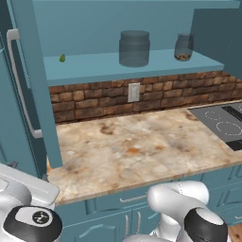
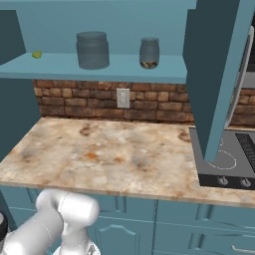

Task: Pick the jar and jar from the dining table and place them in the open cabinet. Close the cabinet after placing the objects.

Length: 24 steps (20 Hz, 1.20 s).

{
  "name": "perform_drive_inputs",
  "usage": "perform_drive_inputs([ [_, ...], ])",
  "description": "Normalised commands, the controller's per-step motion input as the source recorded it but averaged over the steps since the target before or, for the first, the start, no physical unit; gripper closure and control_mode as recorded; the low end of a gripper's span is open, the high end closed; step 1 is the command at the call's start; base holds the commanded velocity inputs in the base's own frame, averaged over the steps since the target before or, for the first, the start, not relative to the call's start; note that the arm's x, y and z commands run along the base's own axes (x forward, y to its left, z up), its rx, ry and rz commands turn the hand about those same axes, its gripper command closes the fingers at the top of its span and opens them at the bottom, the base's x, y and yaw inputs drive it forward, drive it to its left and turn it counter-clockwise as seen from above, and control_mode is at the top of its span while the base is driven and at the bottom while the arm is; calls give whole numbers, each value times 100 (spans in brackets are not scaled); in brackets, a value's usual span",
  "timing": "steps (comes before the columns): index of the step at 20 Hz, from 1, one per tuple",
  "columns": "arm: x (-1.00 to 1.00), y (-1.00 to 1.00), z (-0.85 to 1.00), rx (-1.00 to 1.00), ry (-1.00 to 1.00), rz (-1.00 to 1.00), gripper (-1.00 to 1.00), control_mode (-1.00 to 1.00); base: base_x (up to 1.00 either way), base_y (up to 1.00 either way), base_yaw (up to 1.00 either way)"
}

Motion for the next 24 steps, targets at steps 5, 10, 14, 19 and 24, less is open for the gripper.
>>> perform_drive_inputs([
  [5, 2, 17, 21, -4, -6, -10, -100, -100, 0, 0, 0],
  [10, 0, 14, 17, -3, -6, -12, -100, -100, 0, 0, 0],
  [14, 0, 1, 19, -2, -9, -11, -100, -100, 0, 0, 0],
  [19, 0, 0, 23, 0, -11, -8, -100, -100, 0, 0, 0],
  [24, 0, -8, 27, 0, -11, -10, -100, -100, 0, 0, 0],
])
